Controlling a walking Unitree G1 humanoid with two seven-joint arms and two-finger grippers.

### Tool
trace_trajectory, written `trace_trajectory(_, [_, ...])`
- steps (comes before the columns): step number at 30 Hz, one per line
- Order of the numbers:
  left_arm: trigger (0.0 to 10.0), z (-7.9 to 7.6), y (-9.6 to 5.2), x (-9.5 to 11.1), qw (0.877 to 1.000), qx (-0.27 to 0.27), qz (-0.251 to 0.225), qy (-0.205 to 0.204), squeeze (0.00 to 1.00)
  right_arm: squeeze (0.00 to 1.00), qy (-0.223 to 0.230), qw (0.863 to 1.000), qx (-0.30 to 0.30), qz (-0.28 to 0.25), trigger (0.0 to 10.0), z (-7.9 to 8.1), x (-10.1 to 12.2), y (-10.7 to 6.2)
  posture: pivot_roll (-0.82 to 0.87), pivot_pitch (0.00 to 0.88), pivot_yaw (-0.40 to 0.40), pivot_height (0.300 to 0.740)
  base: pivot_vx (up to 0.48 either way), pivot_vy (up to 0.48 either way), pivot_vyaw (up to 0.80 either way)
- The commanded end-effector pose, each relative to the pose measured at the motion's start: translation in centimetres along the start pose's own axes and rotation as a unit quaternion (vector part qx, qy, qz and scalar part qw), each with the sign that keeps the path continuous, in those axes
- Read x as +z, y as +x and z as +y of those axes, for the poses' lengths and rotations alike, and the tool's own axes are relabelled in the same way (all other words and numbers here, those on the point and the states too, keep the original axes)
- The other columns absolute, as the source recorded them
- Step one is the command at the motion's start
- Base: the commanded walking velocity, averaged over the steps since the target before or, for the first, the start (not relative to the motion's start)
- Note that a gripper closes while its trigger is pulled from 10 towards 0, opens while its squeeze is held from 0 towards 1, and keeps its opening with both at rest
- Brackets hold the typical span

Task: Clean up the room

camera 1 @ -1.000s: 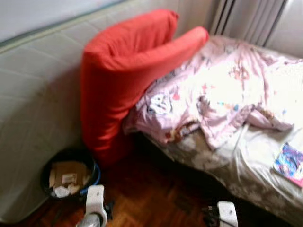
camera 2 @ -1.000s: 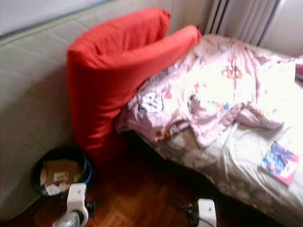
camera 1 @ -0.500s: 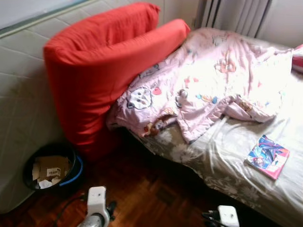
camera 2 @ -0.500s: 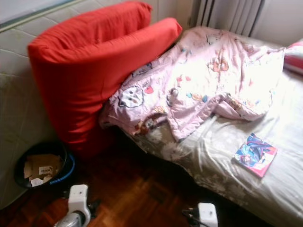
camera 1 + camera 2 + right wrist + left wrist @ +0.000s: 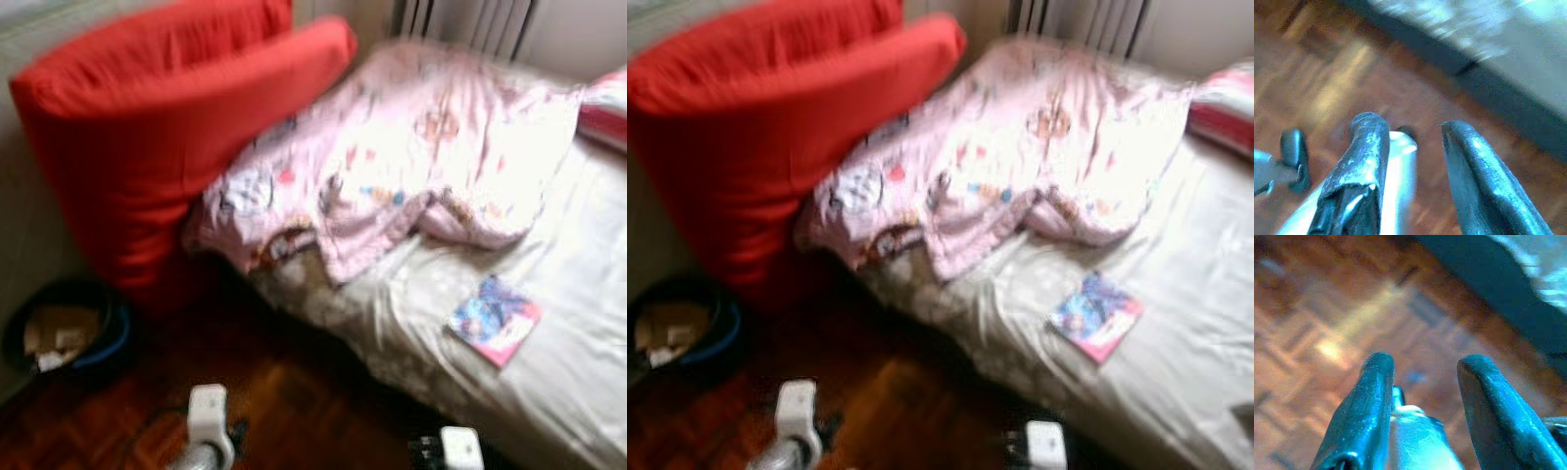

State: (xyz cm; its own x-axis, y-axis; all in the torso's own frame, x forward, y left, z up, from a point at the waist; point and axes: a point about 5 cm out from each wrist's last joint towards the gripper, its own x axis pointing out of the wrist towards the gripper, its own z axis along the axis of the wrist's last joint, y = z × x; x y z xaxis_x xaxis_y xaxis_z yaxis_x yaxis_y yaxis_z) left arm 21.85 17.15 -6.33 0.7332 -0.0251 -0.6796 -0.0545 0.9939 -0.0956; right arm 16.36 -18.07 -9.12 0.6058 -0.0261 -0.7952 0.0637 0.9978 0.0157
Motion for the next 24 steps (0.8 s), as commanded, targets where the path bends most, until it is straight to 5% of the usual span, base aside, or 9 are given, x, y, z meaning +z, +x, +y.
trace_trajectory(1, [10.0, 1.4, -0.3, -0.5, 1.000, 0.018, 0.011, 0.006, 0.00, 0.00, 0.003, 1.000, 0.008, 0.008, 10.0, 1.1, -0.2, 0.1, -0.05, 0.164, 0.009, 0.740, 0.000, -0.349, 0.00])
trace_trajectory(5, [10.0, 1.5, -0.3, -0.3, 1.000, 0.020, 0.012, 0.008, 0.00, 0.00, 0.004, 1.000, 0.008, 0.000, 10.0, 2.1, 0.5, 0.3, -0.05, 0.169, 0.011, 0.740, 0.000, -0.348, 0.00])
trace_trajectory(8, [10.0, 1.5, -0.3, -0.4, 1.000, 0.020, 0.013, 0.007, 0.00, 0.00, 0.010, 1.000, 0.001, 0.008, 10.0, 1.2, -0.1, 0.1, -0.06, 0.172, 0.010, 0.740, 0.000, -0.347, 0.00])
trace_trajectory(24, [10.0, 1.9, -0.4, -0.7, 0.999, 0.023, 0.020, 0.012, 0.00, 0.00, 0.020, 1.000, -0.007, 0.013, 10.0, 0.7, -0.2, 0.1, -0.05, 0.180, 0.016, 0.740, 0.000, -0.295, -0.71])
